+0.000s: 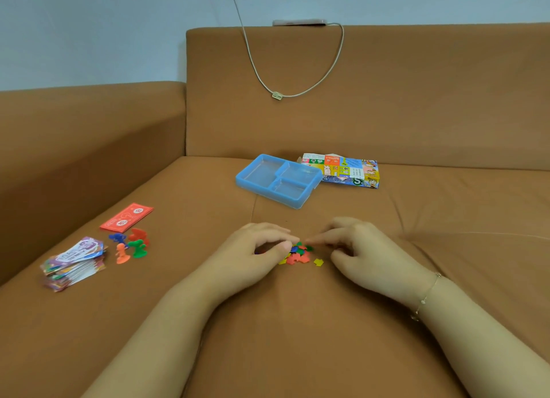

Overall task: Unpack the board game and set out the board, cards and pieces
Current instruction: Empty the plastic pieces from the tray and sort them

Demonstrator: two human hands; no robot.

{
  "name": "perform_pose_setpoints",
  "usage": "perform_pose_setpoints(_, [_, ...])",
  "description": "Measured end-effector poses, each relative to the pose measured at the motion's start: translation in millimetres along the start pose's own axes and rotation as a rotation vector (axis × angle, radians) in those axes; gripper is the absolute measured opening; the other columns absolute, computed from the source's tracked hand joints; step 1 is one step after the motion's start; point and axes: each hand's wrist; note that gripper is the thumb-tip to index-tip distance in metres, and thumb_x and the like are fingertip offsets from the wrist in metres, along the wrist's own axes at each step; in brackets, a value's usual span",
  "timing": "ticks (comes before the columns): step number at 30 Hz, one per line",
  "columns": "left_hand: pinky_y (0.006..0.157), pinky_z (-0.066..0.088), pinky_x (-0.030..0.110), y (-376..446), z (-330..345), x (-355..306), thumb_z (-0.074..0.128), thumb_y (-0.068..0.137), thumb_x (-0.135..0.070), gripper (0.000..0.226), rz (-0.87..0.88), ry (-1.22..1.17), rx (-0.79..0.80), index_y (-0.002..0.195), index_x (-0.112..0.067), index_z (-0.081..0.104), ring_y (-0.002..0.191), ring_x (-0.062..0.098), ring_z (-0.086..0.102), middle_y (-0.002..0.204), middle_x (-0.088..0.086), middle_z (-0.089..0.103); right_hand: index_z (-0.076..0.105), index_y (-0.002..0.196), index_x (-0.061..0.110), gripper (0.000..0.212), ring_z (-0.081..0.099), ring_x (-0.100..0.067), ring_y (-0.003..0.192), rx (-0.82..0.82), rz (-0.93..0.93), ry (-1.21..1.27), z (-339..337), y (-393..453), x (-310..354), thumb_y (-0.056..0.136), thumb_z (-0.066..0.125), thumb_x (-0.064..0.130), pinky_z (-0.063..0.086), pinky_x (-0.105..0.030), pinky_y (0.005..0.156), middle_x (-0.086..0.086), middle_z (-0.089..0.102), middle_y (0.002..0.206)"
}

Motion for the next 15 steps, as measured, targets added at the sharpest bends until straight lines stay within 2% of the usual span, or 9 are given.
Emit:
perform_pose_setpoints(3, [0.106, 0.028, 0.019, 0.1, -1.7, -0.8, 0.052, 0.094, -0.036, 0.022, -0.037, 0.008, 0.006, 0.107, -0.038, 0.07, 0.121, -0.007, 0.041, 0.123, -0.023, 0.056, 0.07, 0.108, 0.034, 0.042, 0.045, -0.004, 0.104, -0.013, 0.025, -0.028, 0.1, 0.9, -5.0, 0.086, 0.048, 0.005, 0.03, -0.004, 0.085, 0.015, 0.06, 0.107])
perform_pose_setpoints(5, [0.106, 0.028, 0.019, -0.7, -2.5, -2.1, 0.051, 0.094, -0.036, 0.023, -0.05, 0.0, 0.014, 0.107, -0.038, 0.07, 0.12, -0.008, 0.042, 0.122, -0.022, 0.057, 0.07, 0.107, 0.032, 0.037, 0.045, -0.005, 0.106, -0.038, 0.054, -0.044, -2.4, 0.1, -8.2, 0.088, 0.049, 0.009, 0.032, -0.009, 0.086, 0.013, 0.06, 0.108])
perform_pose_setpoints(7, [0.106, 0.029, 0.019, -0.9, -2.2, -2.0, 0.053, 0.094, -0.034, 0.021, -0.048, -0.028, 0.007, 0.103, -0.038, 0.072, 0.119, -0.008, 0.043, 0.12, -0.022, 0.058, 0.069, 0.11, 0.033, 0.041, 0.045, -0.003, 0.106, -0.039, 0.035, -0.047, -3.6, -0.3, -7.0, 0.086, 0.048, 0.006, 0.033, -0.009, 0.087, 0.014, 0.059, 0.108])
perform_pose_setpoints(11, [0.1, 0.034, 0.015, -1.6, -2.6, -1.7, 0.057, 0.092, -0.028, 0.021, -0.062, -0.103, -0.07, 0.09, -0.034, 0.076, 0.111, -0.011, 0.05, 0.115, -0.021, 0.061, 0.069, 0.112, 0.033, 0.048, 0.044, -0.003, 0.106, 0.012, -0.026, -0.042, -0.7, -0.2, -0.9, 0.084, 0.047, 0.002, 0.029, -0.002, 0.087, 0.017, 0.059, 0.109])
perform_pose_setpoints(15, [0.094, 0.036, 0.011, -1.6, -2.6, -0.8, 0.056, 0.093, -0.026, 0.021, -0.058, -0.083, -0.085, 0.092, -0.031, 0.076, 0.109, -0.011, 0.051, 0.113, -0.021, 0.062, 0.07, 0.111, 0.031, 0.043, 0.045, -0.004, 0.108, -0.025, 0.012, -0.061, -1.6, 0.1, -5.2, 0.086, 0.047, 0.005, 0.03, -0.002, 0.086, 0.014, 0.06, 0.111])
Point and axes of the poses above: each hand's wrist, its own y-axis towards the middle knuckle, its own z-axis out of the palm, x = y × z
